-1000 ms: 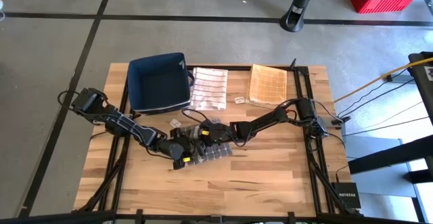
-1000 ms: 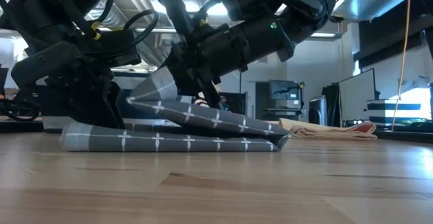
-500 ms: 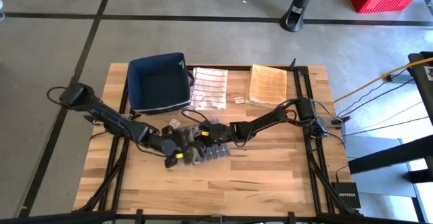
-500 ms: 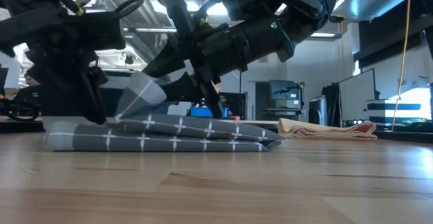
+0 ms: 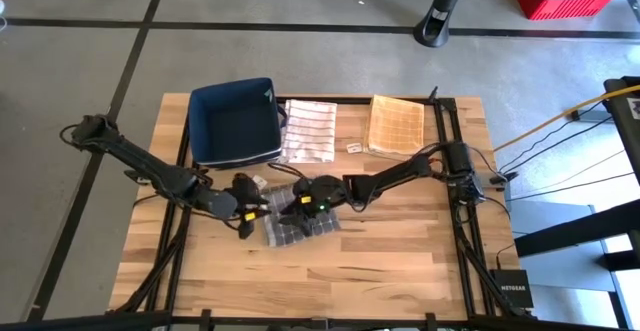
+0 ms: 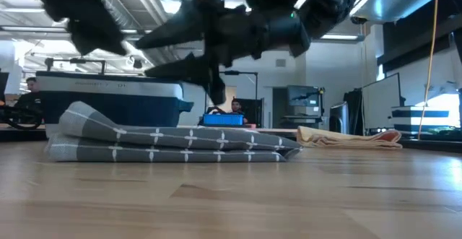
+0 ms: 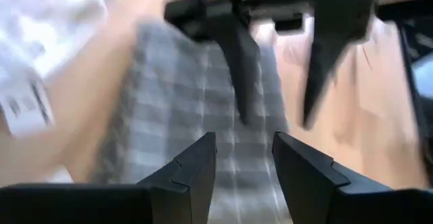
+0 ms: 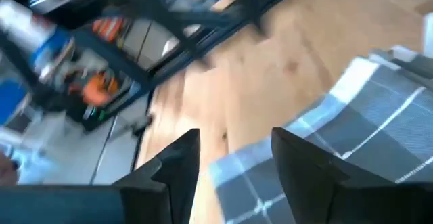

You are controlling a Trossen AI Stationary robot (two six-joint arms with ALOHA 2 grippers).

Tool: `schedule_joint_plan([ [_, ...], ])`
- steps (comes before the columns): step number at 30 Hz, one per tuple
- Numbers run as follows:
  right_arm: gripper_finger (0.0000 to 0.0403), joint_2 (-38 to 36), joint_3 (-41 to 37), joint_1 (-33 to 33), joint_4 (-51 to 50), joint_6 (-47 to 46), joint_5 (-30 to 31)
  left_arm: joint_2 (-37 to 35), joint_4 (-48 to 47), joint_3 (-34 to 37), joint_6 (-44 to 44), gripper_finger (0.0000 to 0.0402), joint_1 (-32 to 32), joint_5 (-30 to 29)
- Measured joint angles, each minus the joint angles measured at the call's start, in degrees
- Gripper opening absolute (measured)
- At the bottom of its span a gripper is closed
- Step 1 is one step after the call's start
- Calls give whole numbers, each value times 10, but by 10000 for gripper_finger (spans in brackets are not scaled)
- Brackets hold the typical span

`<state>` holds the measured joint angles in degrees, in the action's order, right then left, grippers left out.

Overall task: Fold towel
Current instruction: Fold the gray towel

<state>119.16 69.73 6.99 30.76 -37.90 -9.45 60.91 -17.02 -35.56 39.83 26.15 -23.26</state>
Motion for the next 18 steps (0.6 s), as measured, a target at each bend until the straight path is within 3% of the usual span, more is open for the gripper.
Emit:
schedule_joint_plan([
  [2, 186, -19, 0, -3, -44, 32, -30, 13, 52, 17, -27, 140, 4, -38],
  [5, 186, -34, 0, 4, -135, 137, -35, 52, 116, 39, -41, 140, -4, -41],
  [12, 186, 4, -1, 53, -192, 287, 97, 185, 143, 60, -42, 140, -31, -26],
  [18, 186, 9, 0, 49, -255, 308, 108, 267, 147, 56, -1, 140, -42, -2],
])
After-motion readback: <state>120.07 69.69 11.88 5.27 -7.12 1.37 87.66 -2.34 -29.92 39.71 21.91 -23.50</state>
